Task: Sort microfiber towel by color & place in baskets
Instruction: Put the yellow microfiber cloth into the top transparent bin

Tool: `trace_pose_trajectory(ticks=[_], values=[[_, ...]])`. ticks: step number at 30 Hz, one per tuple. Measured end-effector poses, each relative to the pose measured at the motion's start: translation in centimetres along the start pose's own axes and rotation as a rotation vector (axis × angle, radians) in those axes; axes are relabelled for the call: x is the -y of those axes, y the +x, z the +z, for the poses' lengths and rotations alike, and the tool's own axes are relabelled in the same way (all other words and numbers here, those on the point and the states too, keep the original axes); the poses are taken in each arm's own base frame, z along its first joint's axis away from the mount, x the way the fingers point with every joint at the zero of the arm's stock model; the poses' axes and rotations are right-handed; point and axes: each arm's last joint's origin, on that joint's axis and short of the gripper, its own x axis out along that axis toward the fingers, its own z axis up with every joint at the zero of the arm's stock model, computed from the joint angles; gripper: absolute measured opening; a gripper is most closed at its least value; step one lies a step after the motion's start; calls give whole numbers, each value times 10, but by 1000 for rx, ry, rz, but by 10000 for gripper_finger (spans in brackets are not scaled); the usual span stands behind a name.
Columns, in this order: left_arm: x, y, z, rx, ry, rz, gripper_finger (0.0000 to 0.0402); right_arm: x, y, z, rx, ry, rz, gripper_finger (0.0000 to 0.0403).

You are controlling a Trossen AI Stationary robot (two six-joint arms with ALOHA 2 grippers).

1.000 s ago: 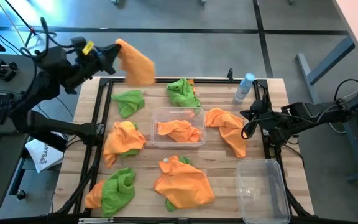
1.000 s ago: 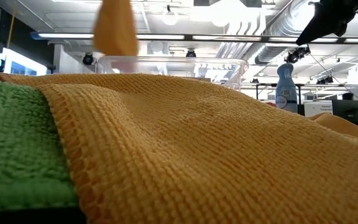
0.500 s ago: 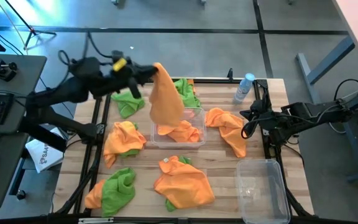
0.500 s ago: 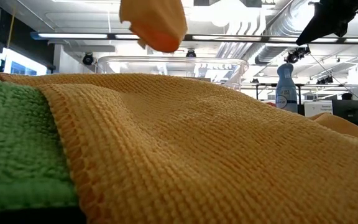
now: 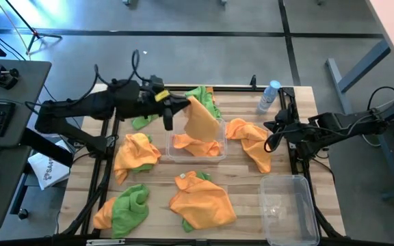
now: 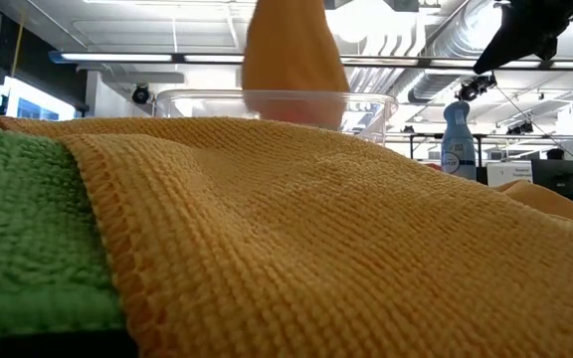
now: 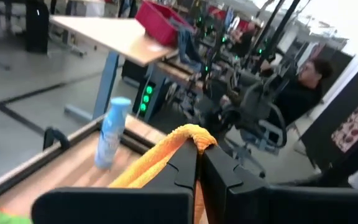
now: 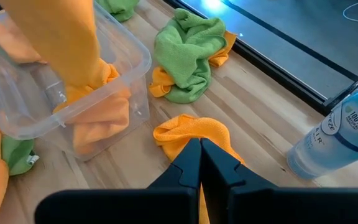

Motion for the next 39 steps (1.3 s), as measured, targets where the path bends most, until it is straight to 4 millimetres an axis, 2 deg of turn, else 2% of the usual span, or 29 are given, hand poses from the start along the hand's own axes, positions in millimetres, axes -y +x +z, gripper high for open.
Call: trace_pose_trajectory(ticks=[6,12,15,22,27,34,39], values=[[3,8,-16,-105,13,23,0,-1,2,0,0,-8,-17,0],[-6,17,-36,-260,-11,122,0,-2,4,1,19,-11,-55,0],[-9,29,-50,-334,-21,174,0,-2,5,1,27,-2,-72,0],[-12,75,-95,-491,-92,231,0,-4,7,1,30,14,-90,0],[-18,93,-119,-577,-185,299,0,-4,7,0,7,47,-80,0],[-26,104,-143,-634,-337,482,0,8,5,-20,-176,-72,-11,0],[-30,107,-158,-618,-479,638,0,21,4,-42,-178,-74,201,0]])
